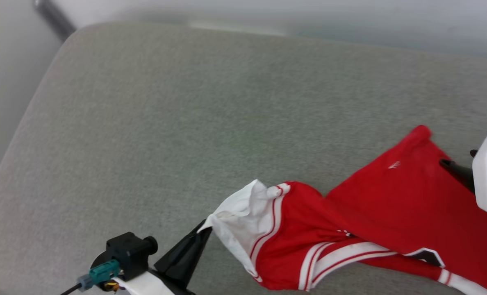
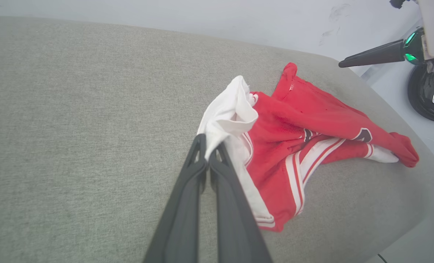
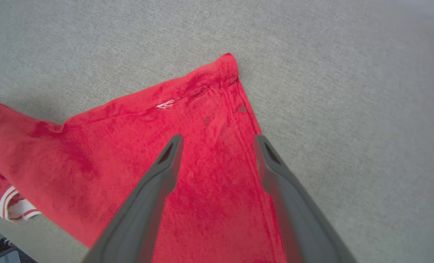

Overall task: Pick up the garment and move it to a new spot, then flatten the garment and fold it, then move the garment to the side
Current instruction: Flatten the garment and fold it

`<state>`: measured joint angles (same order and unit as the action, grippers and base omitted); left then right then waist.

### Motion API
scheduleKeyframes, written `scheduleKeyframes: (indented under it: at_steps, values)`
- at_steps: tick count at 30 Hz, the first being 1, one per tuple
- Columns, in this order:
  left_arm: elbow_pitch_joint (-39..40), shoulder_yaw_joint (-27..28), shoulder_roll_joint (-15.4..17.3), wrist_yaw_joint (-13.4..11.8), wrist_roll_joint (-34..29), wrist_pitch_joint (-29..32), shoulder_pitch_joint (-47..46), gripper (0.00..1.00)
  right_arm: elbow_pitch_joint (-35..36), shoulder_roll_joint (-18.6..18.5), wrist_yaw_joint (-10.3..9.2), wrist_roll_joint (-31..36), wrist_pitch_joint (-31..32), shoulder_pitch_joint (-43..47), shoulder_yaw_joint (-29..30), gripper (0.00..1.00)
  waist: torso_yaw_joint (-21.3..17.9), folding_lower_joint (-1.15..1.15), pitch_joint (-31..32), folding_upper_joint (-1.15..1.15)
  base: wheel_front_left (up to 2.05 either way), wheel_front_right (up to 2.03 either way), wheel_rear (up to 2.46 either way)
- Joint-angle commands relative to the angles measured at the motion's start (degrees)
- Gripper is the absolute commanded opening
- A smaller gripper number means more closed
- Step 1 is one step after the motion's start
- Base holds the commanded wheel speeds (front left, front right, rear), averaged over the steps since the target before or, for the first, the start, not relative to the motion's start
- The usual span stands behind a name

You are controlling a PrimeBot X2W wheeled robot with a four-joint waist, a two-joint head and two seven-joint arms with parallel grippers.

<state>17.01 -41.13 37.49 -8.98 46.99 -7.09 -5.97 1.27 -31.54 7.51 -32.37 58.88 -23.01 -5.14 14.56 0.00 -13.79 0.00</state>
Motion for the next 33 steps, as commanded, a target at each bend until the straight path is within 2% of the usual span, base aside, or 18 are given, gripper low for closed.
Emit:
scheduleKeyframes:
  at_steps: [1,11,20,21,22,23,33]
  values:
    - [0.4,-0.4,-0.7,0.5,-0.6,0.2,-1.3,0.00,-1.7,-0.7,-0.04,0.9,0.9,-2.0,-1.1,1.00,4.1,0.00,-3.9,0.00,0.00,0.00,0.00]
    - [-1.2,-2.9,-4.5,2.4,-1.3,0.2,-4.4,0.00,-12.9,-3.4,-0.04,5.2,4.6,-10.1,-5.0,1.00,10.6,0.00,-9.0,0.00,0.00,0.00,0.00]
    - [-3.4,-3.6,-6.3,3.5,-0.8,-0.7,-5.2,0.00,-18.8,-4.9,-0.07,5.1,5.8,-5.5,-7.8,1.00,12.8,0.00,-10.8,0.00,0.00,0.00,0.00]
    - [-3.5,-3.6,-6.4,3.6,-0.7,-0.8,-5.2,0.00,-19.2,-5.1,-0.07,5.2,5.6,-4.9,-7.9,0.93,12.8,0.00,-10.8,0.00,0.00,0.00,0.00]
    - [-3.7,-3.5,-6.4,3.6,-0.7,-0.8,-5.3,0.00,-19.6,-5.2,-0.07,5.3,5.3,-4.6,-8.1,0.44,12.8,0.00,-10.7,0.00,0.00,0.00,0.00]
    - [-3.8,-3.5,-6.4,3.7,-0.6,-0.9,-5.4,0.00,-20.0,-5.2,-0.07,5.2,4.8,-4.5,-8.0,0.00,12.8,0.00,-10.7,0.00,0.00,0.00,0.00]
    - [-3.7,-2.2,-4.3,2.7,-1.3,-0.6,-6.0,0.00,-20.9,-3.6,-0.03,4.9,-2.5,-8.9,-8.1,0.00,9.8,0.00,-6.9,0.00,0.00,0.00,0.00]
